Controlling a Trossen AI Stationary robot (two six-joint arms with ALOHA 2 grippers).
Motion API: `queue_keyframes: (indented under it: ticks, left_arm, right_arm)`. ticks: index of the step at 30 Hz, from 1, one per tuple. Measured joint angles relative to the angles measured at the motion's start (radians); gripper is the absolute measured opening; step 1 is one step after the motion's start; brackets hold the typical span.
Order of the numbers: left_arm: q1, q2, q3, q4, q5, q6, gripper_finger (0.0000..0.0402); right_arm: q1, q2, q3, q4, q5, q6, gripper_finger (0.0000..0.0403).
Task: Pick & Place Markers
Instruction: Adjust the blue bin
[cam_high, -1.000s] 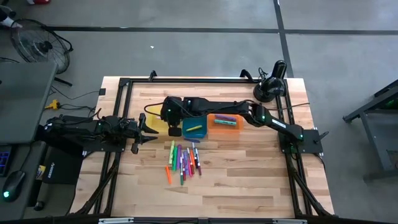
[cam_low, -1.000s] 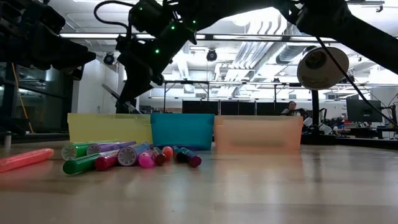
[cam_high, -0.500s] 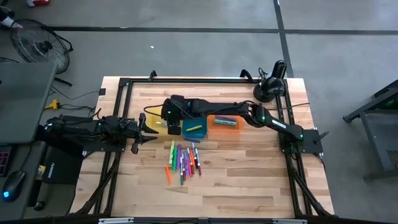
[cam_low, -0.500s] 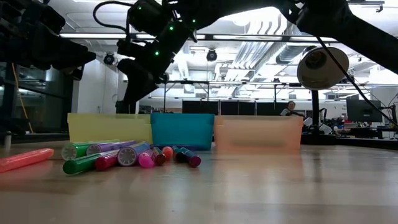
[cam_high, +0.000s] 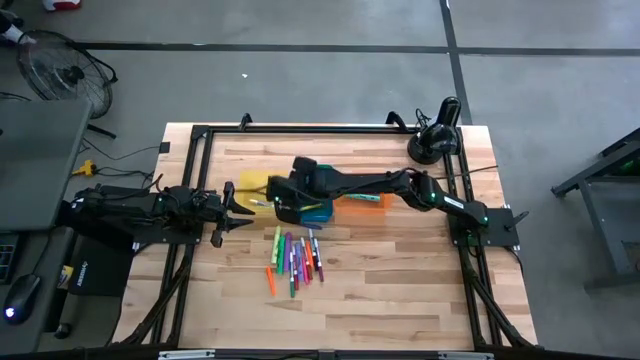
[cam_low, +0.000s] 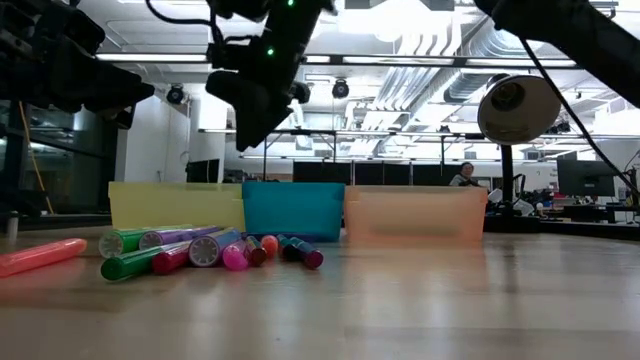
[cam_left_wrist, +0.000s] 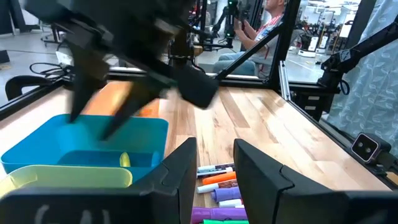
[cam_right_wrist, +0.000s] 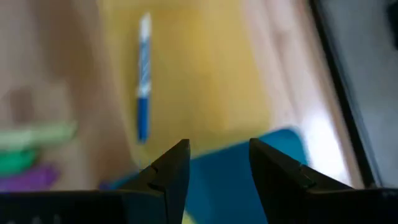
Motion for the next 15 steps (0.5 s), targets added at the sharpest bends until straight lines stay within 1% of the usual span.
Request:
queue_keyframes:
  ticks: [6,11,15]
  left_arm:
    - [0.0,0.0,0.0,0.0,0.0,0.0,0.0104]
    - [0.0,0.0,0.0,0.0,0.0,0.0,0.0104]
    - [0.0,0.0,0.0,0.0,0.0,0.0,0.0104]
  right_arm:
    - [0.055,-0.002,-0.001,-0.096,-0.015,-0.001,0.0154]
    - [0.112,-0.002,-0.001,-0.183,-0.008,0.036,0.0154]
    - [0.158,-0.002,-0.001,-0.207,-0.009,0.072,0.0154]
